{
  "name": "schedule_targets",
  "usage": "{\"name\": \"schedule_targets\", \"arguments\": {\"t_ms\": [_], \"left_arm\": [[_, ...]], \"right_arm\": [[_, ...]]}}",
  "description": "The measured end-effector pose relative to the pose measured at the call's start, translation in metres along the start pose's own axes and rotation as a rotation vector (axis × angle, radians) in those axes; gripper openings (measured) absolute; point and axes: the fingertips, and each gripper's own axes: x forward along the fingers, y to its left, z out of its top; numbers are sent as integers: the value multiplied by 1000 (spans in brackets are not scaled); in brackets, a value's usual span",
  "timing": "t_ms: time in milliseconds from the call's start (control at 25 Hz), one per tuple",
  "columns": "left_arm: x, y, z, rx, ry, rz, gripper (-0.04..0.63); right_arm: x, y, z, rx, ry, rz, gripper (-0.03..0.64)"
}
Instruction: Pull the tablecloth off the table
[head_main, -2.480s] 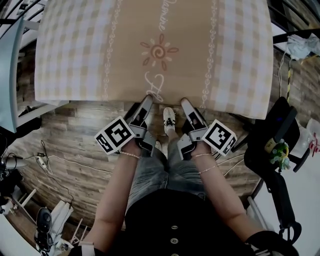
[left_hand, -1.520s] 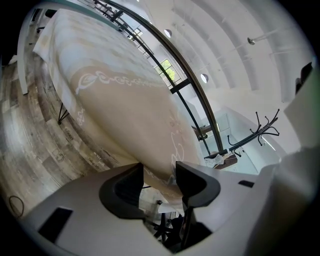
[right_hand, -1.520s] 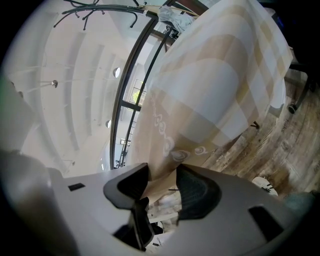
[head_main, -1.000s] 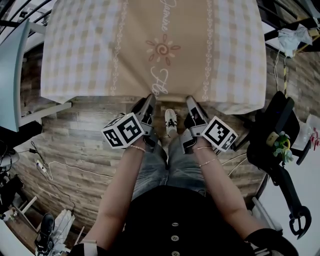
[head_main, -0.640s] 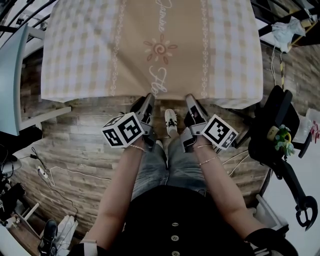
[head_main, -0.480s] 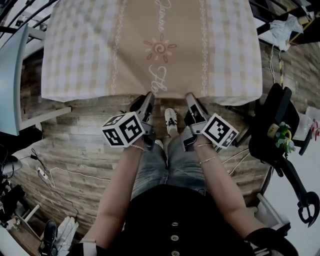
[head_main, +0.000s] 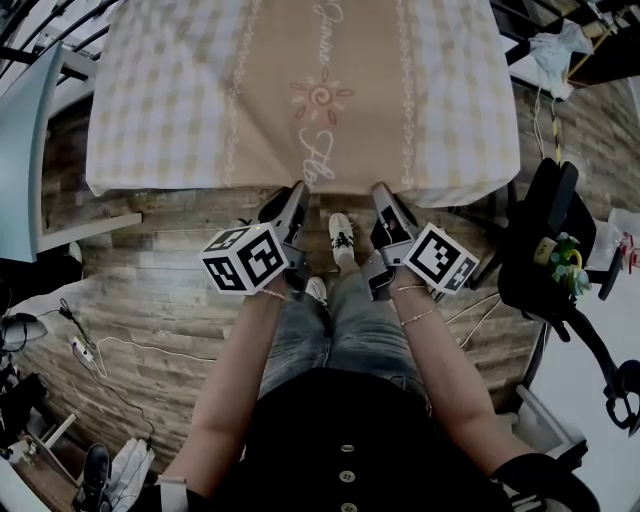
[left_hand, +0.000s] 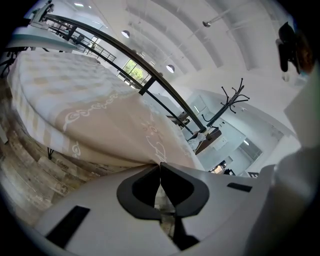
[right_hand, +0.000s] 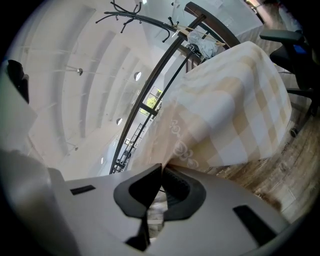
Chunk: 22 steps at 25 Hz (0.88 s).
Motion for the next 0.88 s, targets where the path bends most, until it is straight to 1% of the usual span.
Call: {"name": "schedule_targets", "arguments": {"t_ms": [280,520,760,880], "left_arm": [[-29,-1,-27,16,-24,-10,17],[-52,-10,-31,35,-54,-28,15],[-71,-18,-40,42,-58,-42,15],[-80,-24,-42,40,-74,-55,15]], "right_arm": [[-26,-4,-31,-1,-24,16,26],[-43,6,-43,-4,-46,37,26],[-61,13,-53,-9,-64,37,26],[-69,16,-57,-15,-73,43,26]]}}
